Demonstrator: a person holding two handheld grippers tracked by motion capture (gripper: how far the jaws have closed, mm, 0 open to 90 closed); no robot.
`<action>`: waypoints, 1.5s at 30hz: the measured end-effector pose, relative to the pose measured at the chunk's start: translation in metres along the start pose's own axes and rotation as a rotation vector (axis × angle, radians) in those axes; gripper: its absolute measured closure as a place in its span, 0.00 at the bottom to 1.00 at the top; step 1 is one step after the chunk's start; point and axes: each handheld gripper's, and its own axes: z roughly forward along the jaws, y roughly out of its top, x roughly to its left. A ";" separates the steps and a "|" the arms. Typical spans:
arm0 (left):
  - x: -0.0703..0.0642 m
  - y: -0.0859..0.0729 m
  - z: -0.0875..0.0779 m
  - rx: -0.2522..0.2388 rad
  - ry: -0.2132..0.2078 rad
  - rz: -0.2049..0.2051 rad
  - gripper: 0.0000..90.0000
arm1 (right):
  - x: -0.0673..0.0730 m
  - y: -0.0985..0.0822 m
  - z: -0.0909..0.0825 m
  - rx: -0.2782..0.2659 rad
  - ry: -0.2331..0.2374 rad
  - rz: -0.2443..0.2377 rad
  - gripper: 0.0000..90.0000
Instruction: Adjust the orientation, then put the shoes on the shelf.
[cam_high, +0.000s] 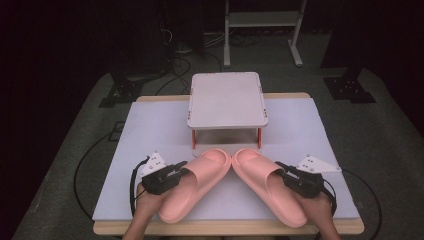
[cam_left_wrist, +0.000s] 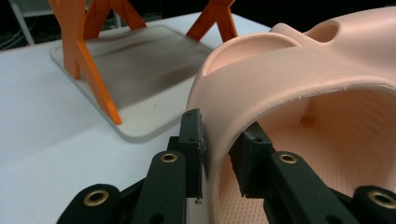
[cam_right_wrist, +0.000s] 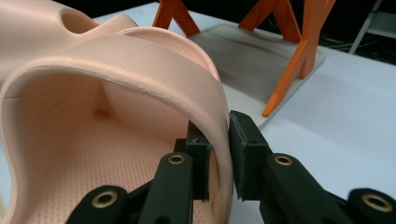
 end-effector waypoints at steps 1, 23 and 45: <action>-0.001 0.004 -0.002 -0.004 0.003 0.009 0.83 | 0.000 0.002 -0.002 -0.008 -0.002 0.000 0.87; 0.000 0.053 -0.037 -0.028 0.000 0.066 0.83 | 0.012 0.052 -0.025 -0.060 0.009 -0.044 0.86; 0.017 0.088 -0.045 -0.072 0.010 0.056 0.83 | 0.009 0.093 -0.021 -0.091 -0.007 -0.053 0.87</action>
